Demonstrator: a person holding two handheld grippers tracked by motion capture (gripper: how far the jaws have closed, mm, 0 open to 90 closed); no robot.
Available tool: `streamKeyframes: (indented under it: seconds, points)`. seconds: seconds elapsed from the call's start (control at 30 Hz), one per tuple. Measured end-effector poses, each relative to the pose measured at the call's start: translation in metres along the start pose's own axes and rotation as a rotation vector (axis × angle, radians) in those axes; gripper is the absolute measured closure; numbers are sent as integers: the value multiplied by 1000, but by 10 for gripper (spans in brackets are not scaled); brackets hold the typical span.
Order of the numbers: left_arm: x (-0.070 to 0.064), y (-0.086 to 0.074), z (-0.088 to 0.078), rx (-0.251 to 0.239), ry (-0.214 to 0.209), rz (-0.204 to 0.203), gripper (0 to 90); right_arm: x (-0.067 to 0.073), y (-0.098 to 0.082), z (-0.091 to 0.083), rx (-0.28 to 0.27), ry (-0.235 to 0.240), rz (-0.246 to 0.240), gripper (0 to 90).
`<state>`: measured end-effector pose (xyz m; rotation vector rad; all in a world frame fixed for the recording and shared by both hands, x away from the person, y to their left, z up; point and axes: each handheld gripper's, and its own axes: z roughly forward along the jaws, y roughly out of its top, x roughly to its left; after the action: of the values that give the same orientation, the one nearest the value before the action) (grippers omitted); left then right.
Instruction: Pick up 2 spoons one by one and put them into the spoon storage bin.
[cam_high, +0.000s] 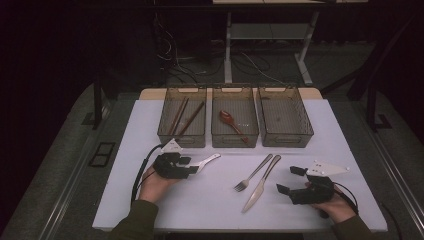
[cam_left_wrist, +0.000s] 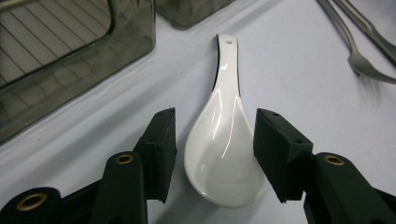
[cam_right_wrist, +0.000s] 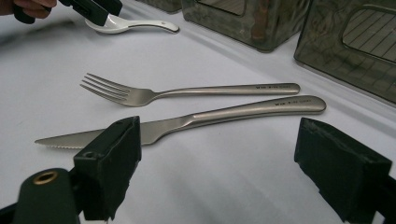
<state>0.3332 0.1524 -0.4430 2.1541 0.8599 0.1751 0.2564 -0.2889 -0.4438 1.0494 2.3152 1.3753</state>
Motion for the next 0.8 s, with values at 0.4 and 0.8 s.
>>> streamKeyframes:
  seconds: [0.4,0.8]
  points:
    - [-4,-3,3,50,17,38,487,0,0,1,9,4,-5,145]
    - [-16,-1,5,77,-10,80,623,1,-1,1,16,2,-11,146]
